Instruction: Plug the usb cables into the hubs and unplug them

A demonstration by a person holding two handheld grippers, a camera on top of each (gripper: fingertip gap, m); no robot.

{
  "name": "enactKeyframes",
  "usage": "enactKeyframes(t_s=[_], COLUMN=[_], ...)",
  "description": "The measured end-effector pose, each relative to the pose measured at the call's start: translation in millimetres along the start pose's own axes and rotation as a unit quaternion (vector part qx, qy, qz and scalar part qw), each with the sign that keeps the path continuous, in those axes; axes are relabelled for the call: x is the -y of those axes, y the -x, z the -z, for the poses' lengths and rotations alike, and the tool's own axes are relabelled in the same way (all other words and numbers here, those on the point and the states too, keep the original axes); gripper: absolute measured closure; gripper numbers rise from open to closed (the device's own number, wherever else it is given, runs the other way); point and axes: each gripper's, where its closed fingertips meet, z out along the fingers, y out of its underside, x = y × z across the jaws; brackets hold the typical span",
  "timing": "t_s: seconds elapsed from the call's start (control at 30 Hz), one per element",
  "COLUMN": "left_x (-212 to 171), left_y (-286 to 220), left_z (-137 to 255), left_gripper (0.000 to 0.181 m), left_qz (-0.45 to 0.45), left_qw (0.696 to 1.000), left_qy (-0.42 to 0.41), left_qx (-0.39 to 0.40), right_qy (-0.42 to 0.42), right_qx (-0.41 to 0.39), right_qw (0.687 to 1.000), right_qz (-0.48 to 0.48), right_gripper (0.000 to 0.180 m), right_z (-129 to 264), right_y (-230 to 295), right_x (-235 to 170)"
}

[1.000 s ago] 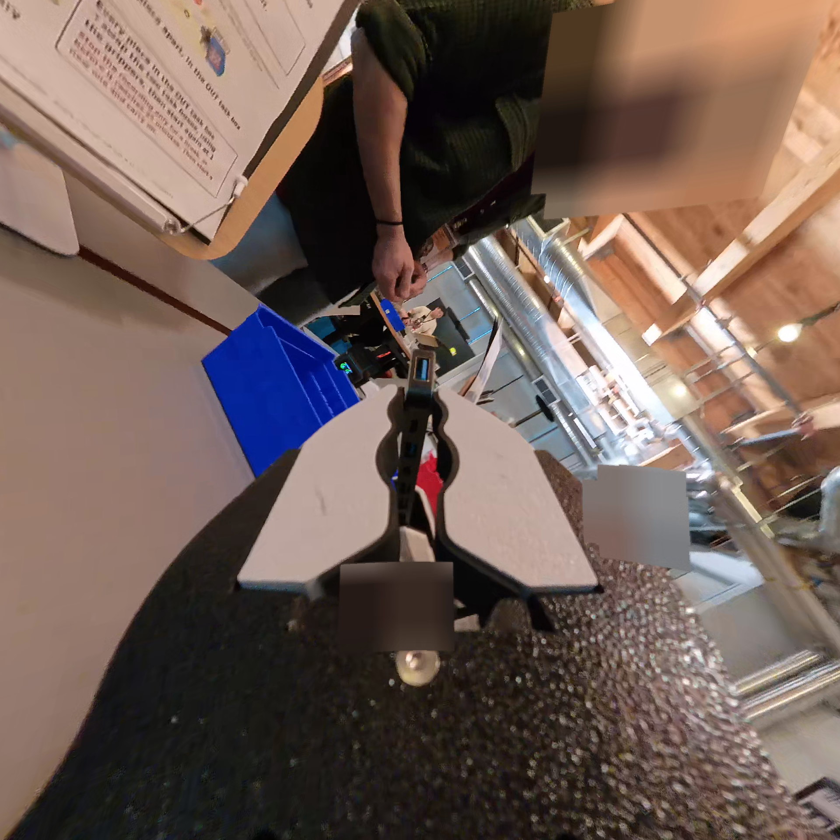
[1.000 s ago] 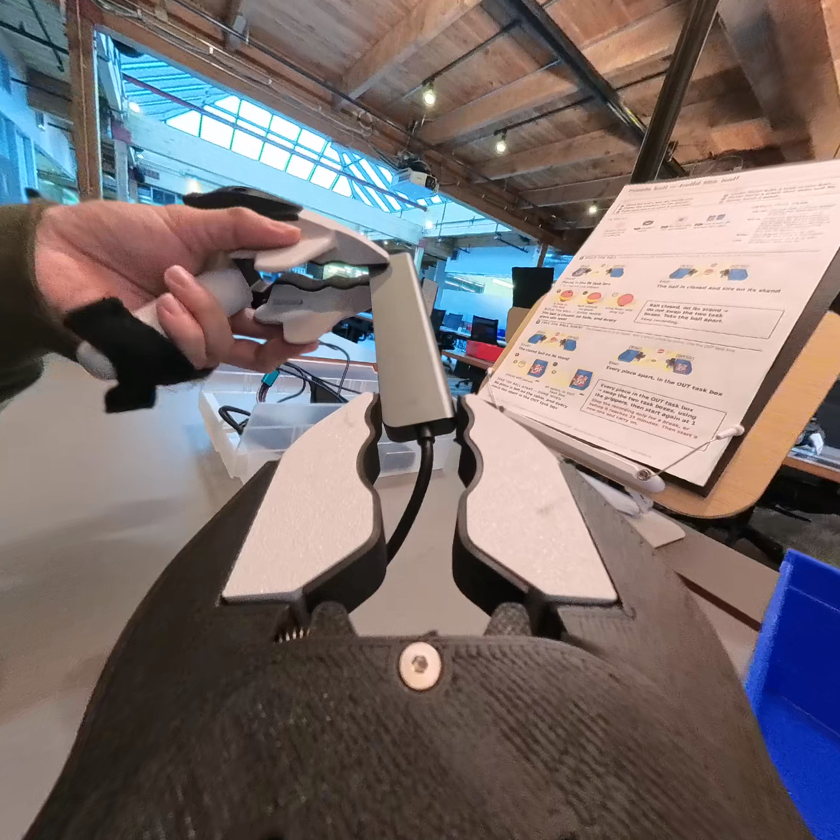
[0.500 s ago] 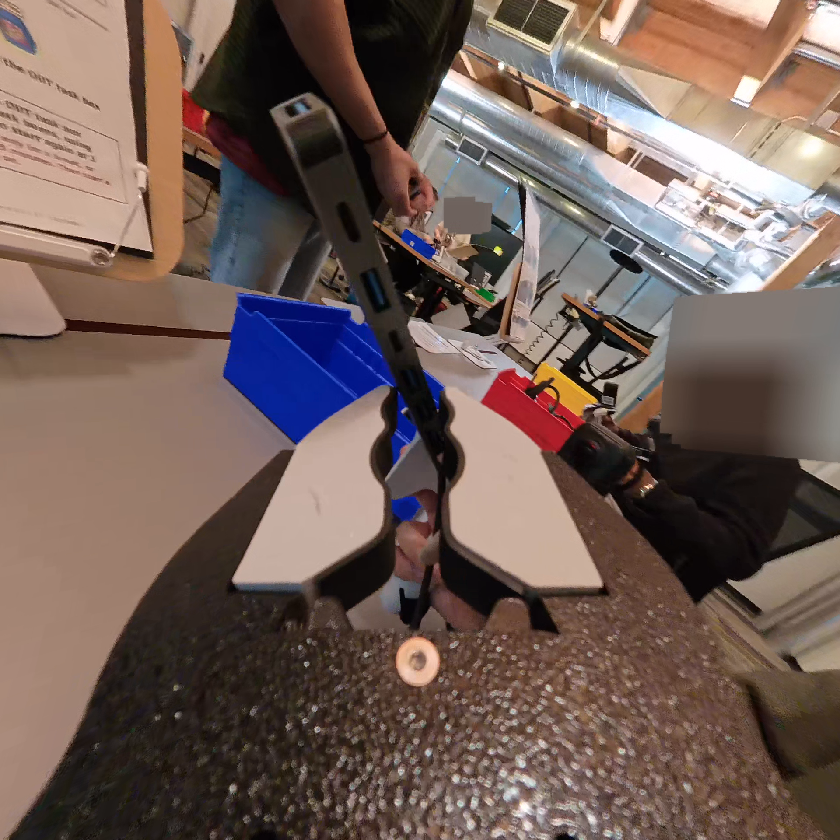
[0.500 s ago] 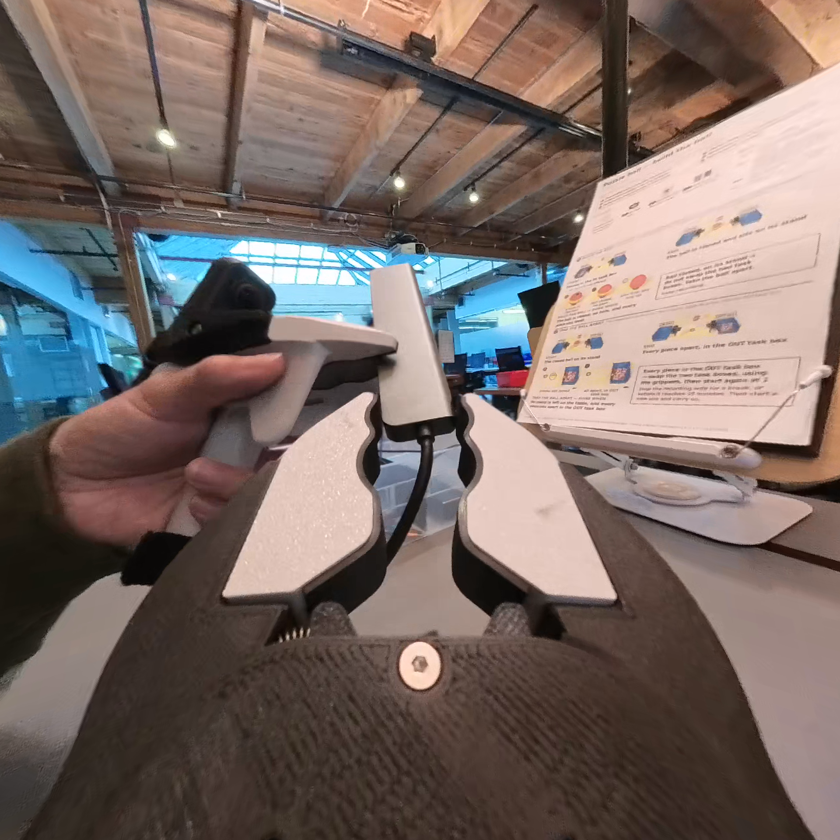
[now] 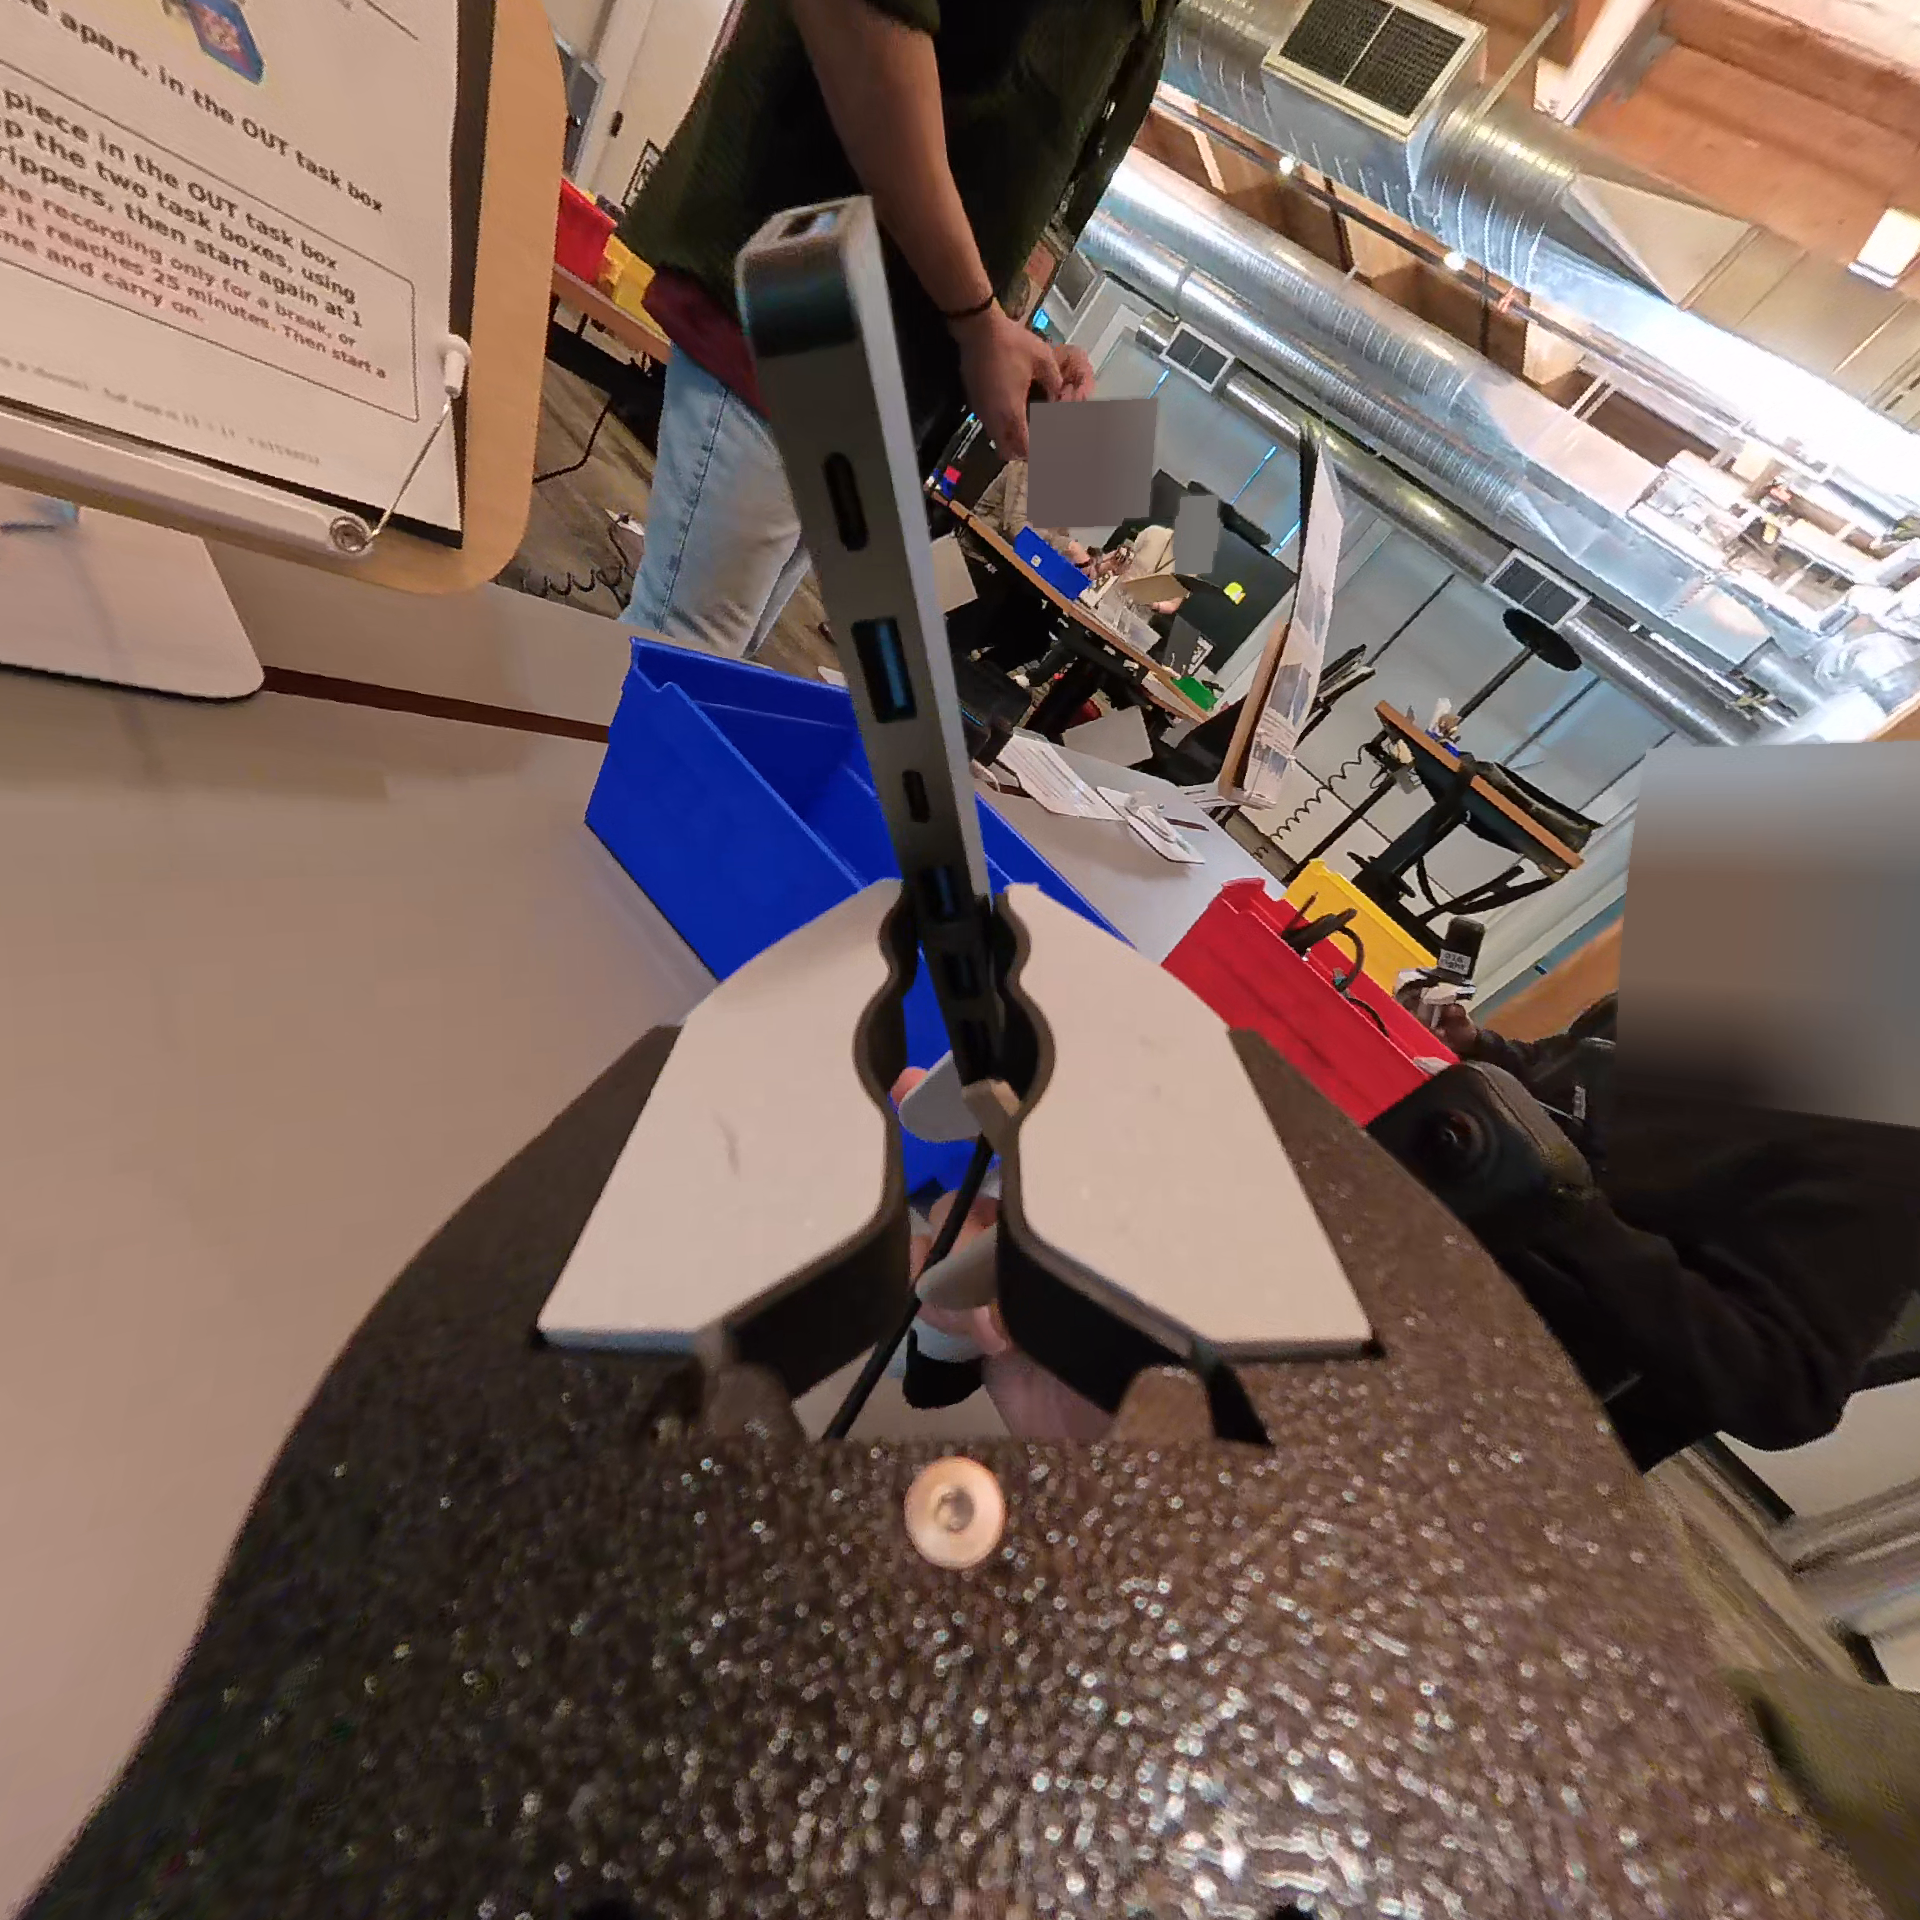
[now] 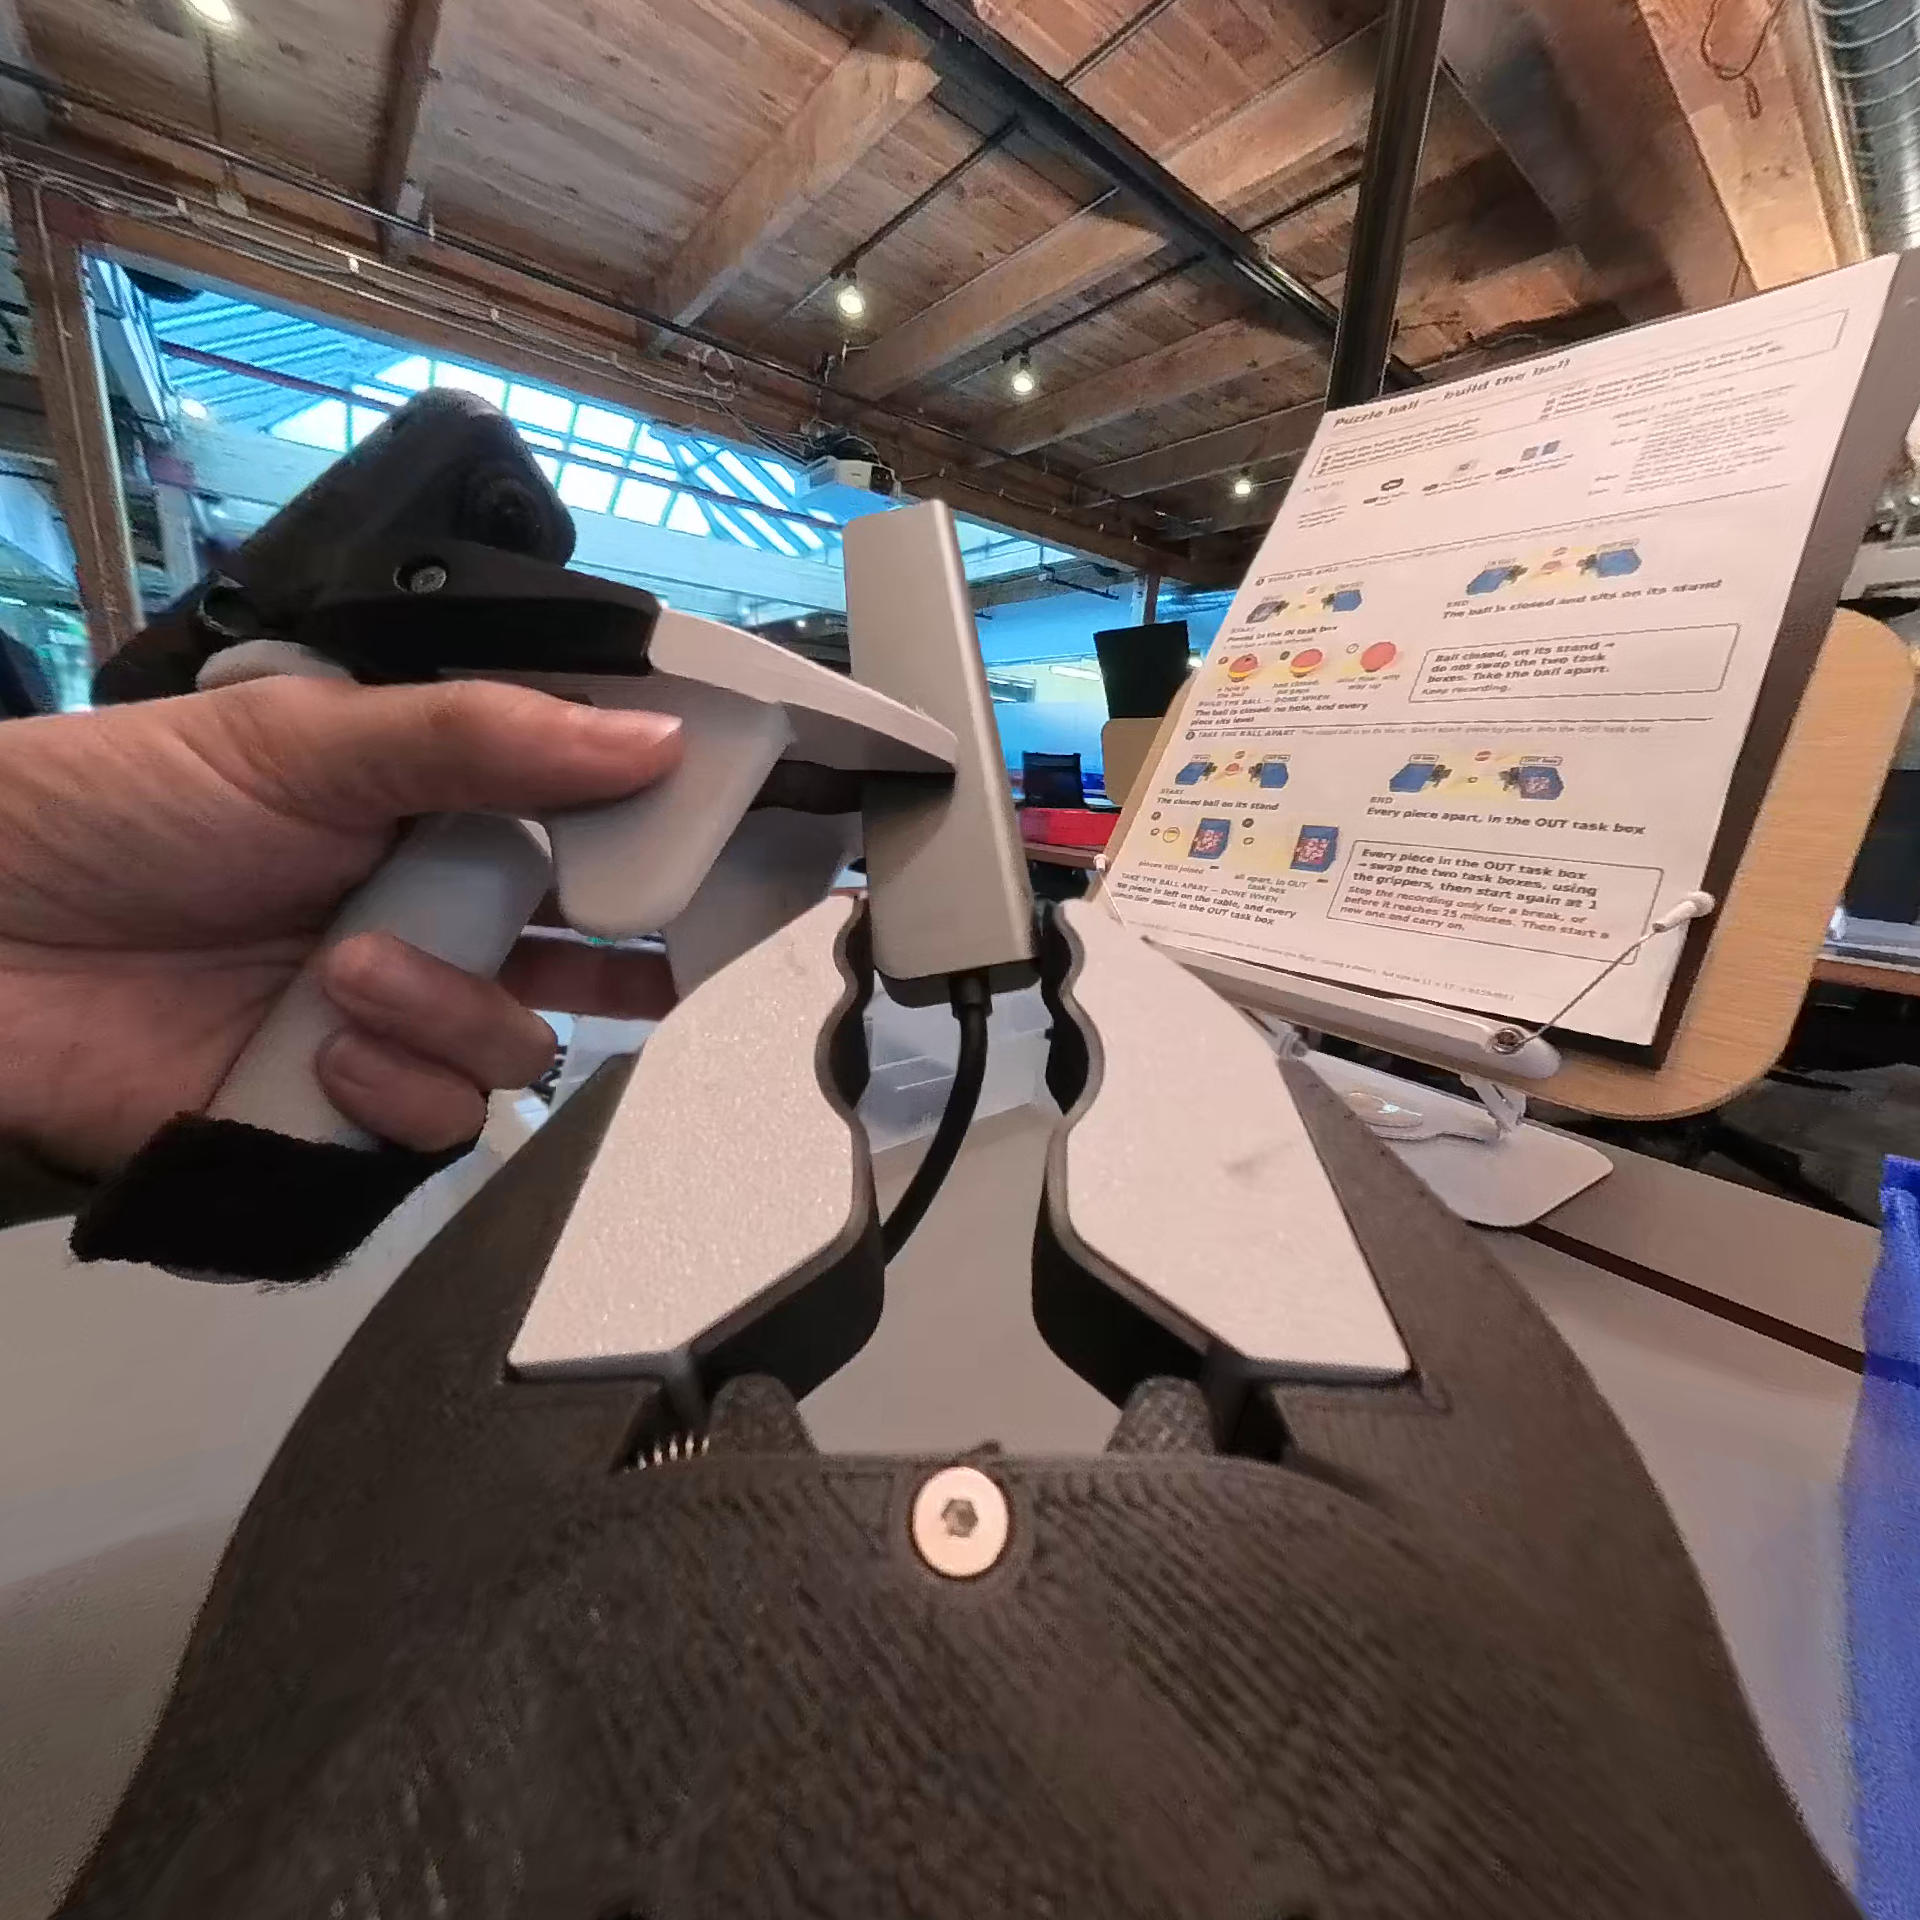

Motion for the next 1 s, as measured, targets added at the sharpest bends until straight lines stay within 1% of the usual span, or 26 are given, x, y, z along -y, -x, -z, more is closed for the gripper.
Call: enactKeyframes(t_s=[0.2, 0.37, 0.47, 0.53, 0.57, 0.73, 0.9, 1.0], left_x=[-2.4, -8.2, -11.8, -13.8, -15.4, -17.7, -18.0, -16.7], left_y=[2.2, 1.3, 0.0, -2.9, -3.7, -5.0, -4.1, -3.6], left_z=[-2.1, -5.2, -5.9, -6.3, -6.8, -6.5, -5.1, -4.9], left_gripper=[0.171, 0.171, 0.171, 0.171, 0.171, 0.171, 0.171, 0.171], left_qz=[0.056, 0.142, 0.178, 0.205, 0.212, 0.239, 0.248, 0.256], left_qw=[0.998, 0.988, 0.98, 0.973, 0.97, 0.962, 0.958, 0.955], left_qy=[0.006, 0.037, 0.054, 0.061, 0.066, 0.074, 0.086, 0.082], left_qx=[-0.016, -0.045, -0.067, -0.088, -0.094, -0.112, -0.119, -0.121], right_qy=[0.009, -0.016, -0.026, -0.014, -0.012, -0.013, 0.0, -0.002], right_qx=[-0.003, -0.01, -0.007, 0.004, 0.005, 0.018, 0.072, 0.061], right_qw=[1.0, 0.999, 0.998, 0.998, 0.997, 0.998, 0.997, 0.996], right_qz=[0.001, 0.037, 0.061, 0.067, 0.073, 0.061, 0.041, 0.068], right_gripper=[0.149, 0.148, 0.14, 0.139, 0.137, 0.148, 0.146, 0.149], right_z=[0.7, 5.7, 7.5, 7.0, 7.2, 8.8, 12.5, 15.4], right_y=[-2.1, -5.9, -5.2, -3.5, -3.2, -1.6, 4.6, -0.5], right_x=[-4.2, 0.0, 5.0, 2.0, 1.2, 3.3, 2.2, 4.6])
